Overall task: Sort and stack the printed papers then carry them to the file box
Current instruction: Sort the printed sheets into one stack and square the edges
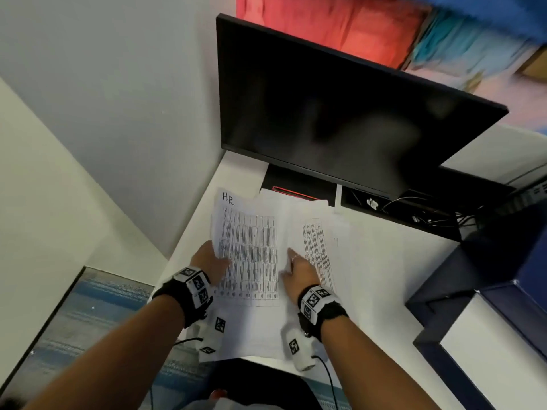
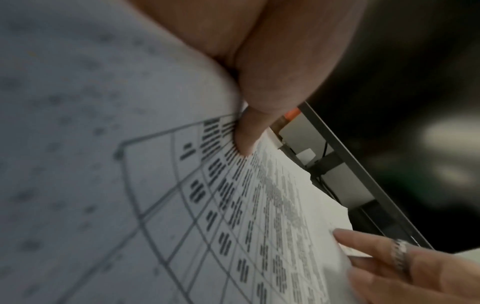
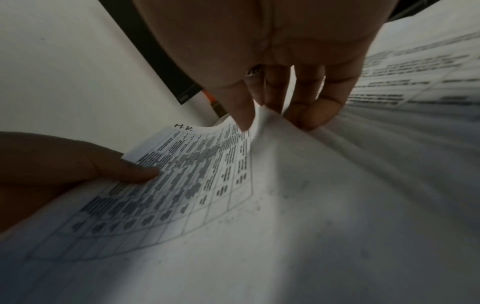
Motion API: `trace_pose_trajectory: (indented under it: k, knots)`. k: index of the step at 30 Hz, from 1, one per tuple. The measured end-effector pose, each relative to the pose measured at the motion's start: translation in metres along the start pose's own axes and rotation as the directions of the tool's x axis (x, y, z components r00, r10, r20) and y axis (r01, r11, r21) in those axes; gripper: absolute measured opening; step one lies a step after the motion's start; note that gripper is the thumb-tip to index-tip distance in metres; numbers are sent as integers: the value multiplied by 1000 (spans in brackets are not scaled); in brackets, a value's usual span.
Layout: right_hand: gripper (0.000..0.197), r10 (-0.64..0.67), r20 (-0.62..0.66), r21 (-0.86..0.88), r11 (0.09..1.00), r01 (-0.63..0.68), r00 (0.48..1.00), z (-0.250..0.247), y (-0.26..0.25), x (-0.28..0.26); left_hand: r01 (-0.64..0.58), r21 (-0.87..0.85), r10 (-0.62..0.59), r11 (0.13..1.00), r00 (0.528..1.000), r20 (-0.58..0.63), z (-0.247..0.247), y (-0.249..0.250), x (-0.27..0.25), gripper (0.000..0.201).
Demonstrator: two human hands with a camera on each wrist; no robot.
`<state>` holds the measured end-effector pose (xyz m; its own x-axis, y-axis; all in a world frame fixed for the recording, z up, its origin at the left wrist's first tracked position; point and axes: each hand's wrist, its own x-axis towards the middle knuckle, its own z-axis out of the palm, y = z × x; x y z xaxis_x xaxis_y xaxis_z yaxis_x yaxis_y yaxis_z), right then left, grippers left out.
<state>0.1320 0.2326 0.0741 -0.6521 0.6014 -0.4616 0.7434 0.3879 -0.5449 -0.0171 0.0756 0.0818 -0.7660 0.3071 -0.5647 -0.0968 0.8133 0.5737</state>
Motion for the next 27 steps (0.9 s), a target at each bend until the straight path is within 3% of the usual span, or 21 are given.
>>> trace_pose_trajectory:
  k: [2,4,6,9,11,14,16,21,24,27]
  knots:
    - [42,41,-162,-60,997,-52,986,-4,9,4,-43,-25,41,999,997,-69,-5,-4,0,22]
    - [50,177,-292,-55,978,-202,940,-15,23,6,-103,-92,89,990,986,-139,-18,-10,-3,14]
    - [72,297,-313,-62,942,-331,902,-24,36,9,-142,-156,110,977,974,-197,-34,-17,-3,17]
    - [101,343,-285,-133,911,-391,895,-21,39,17,-168,-205,118,964,965,-234,-55,-27,-1,43]
    - [112,366,-296,-143,896,-420,882,-15,35,22,-194,-210,142,958,960,-243,-64,-30,0,56]
    - [118,416,-300,-151,868,-473,859,-7,30,23,-229,-205,170,952,948,-268,-68,-30,-1,56]
    - [112,443,-254,-94,873,-478,860,-7,27,22,-233,-234,166,944,947,-274,-69,-24,-5,49]
    - [46,443,-173,167,893,-417,880,-19,34,21,-225,-299,145,927,952,-270,-68,-22,-12,36]
    - [37,462,-172,288,868,-404,870,-24,40,10,-223,-315,145,922,957,-253,-69,-22,-11,34]
    - [40,427,-251,337,880,-336,869,-44,33,-6,-208,-313,141,927,964,-224,-67,-26,-7,40]
